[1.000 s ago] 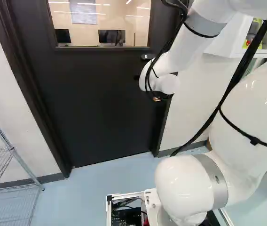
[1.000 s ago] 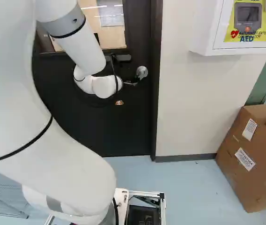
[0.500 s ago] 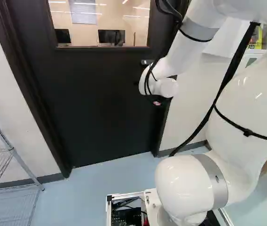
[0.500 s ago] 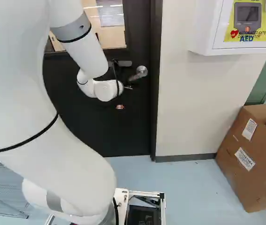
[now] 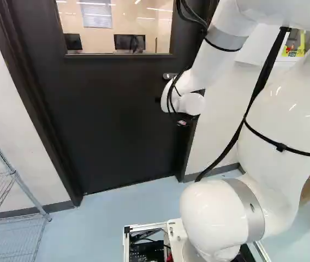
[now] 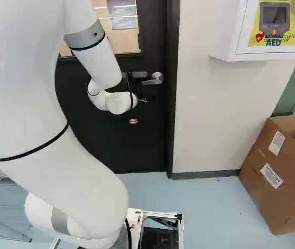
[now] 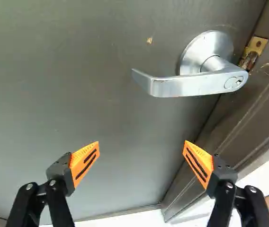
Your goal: Open the door and move inside
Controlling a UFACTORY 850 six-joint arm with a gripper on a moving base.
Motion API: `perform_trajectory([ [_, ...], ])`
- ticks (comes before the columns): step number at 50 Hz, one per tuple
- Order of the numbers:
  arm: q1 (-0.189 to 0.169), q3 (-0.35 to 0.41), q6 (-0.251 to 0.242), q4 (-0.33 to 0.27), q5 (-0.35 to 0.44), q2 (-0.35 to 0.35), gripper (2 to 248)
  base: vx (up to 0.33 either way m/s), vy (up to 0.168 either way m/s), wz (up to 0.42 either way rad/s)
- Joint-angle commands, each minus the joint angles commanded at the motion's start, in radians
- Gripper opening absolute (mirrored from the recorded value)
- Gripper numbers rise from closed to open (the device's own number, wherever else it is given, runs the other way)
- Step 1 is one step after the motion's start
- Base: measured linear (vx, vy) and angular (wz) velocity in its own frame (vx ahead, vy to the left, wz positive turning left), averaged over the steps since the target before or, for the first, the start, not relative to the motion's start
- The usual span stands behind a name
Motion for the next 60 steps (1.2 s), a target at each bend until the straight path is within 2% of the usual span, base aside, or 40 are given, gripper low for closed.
perform_trajectory([
  [12,0.005,-0.029,0.0,0.088,-0.008,-0.028,247,0.0,0.0,0.0],
  [41,0.05,-0.172,0.0,0.341,-0.035,-0.161,247,0.0,0.0,0.0],
  [50,0.065,-0.216,0.0,0.395,-0.038,-0.2,247,0.0,0.0,0.0],
  [60,0.081,-0.266,0.0,0.411,-0.038,-0.243,247,0.0,0.0,0.0],
])
